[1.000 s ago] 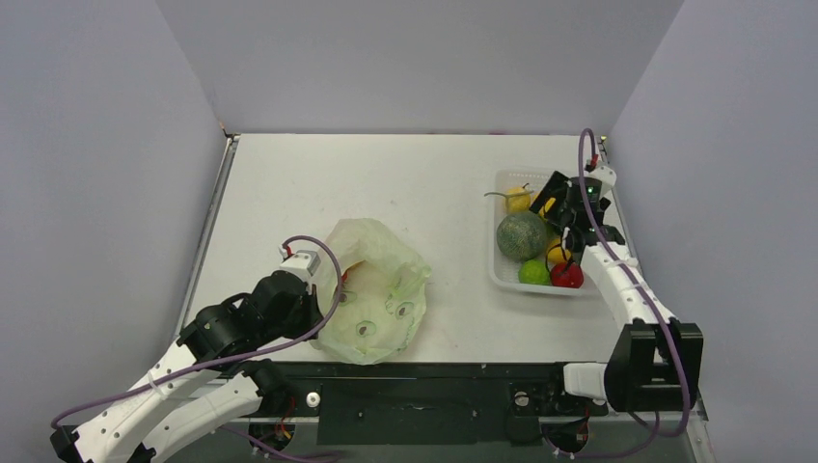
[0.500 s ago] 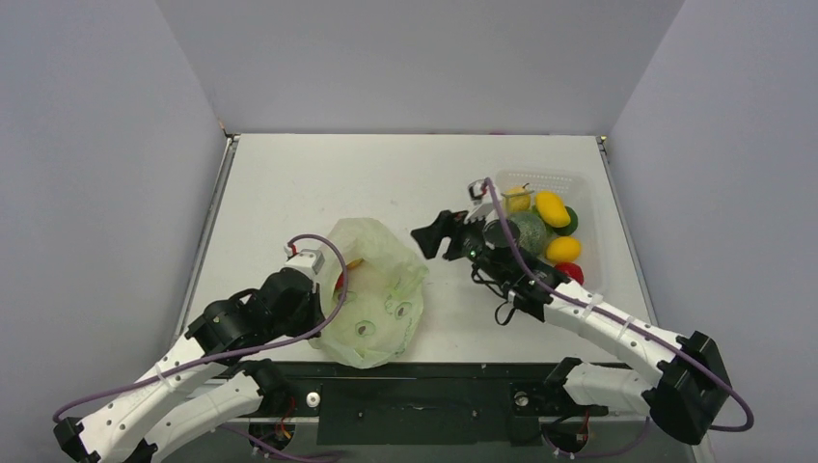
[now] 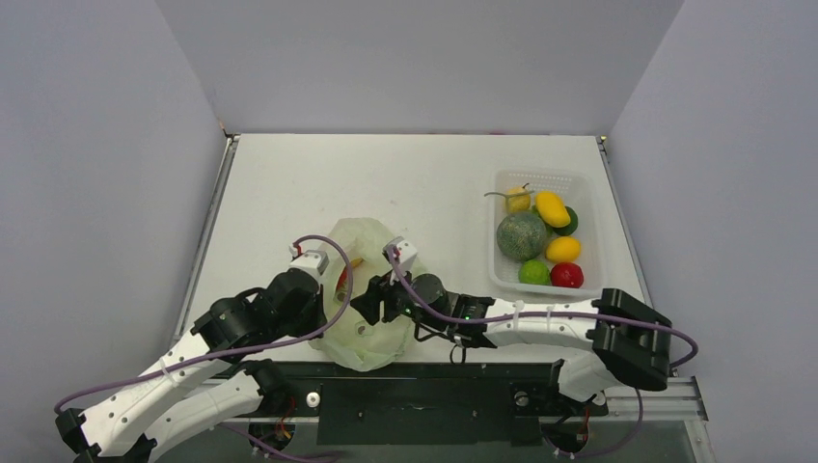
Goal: Take the fake fruits out of the plastic bag
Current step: Adjust the plastic bag at the center of the board.
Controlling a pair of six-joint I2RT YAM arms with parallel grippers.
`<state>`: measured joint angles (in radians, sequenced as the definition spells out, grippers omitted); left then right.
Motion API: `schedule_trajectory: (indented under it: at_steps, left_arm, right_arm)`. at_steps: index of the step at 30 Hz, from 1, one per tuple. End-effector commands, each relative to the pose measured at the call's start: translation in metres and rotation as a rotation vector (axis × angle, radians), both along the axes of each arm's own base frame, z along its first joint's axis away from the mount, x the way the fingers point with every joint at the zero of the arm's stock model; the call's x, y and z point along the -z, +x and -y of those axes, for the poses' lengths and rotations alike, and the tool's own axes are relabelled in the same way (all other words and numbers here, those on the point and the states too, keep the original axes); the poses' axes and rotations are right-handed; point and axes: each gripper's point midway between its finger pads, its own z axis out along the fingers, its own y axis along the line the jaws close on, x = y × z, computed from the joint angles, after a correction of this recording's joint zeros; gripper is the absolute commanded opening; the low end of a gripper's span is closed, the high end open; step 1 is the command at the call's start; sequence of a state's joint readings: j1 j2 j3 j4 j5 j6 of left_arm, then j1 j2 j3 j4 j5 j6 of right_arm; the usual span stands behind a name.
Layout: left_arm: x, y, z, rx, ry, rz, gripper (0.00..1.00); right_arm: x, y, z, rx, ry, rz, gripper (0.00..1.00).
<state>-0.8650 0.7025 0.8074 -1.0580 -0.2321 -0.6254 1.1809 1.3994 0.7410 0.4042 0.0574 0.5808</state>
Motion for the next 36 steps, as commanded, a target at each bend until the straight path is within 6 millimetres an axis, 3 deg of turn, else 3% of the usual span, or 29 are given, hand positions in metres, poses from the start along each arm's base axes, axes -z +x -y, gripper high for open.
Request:
schedule_trajectory:
  at_steps: [1, 6, 18, 25, 36]
  left_arm:
    - [-0.01, 0.006, 0.006, -0.012, -0.035, 0.041, 0.0]
    - [-0.01, 0.005, 0.007, -0.003, -0.036, 0.042, 0.0]
    - [-0.009, 0.003, 0.01, 0.007, -0.032, 0.044, 0.0]
    - [-0.009, 0.002, 0.011, 0.018, -0.03, 0.044, 0.0]
    - [-0.009, 0.001, 0.013, 0.021, -0.029, 0.045, 0.0]
  right_arm:
    - [-0.003, 0.01, -0.032, 0.02, 0.066, 0.02, 0.52]
    - [0.006, 0.018, -0.051, 0.048, 0.142, -0.017, 0.59]
    - [0.023, 0.066, -0.062, 0.287, 0.307, -0.159, 0.82]
    - [0.041, 0.09, -0.066, 0.432, 0.314, -0.208, 0.82]
    - [0.061, 0.103, -0.085, 0.48, 0.285, -0.222, 0.8]
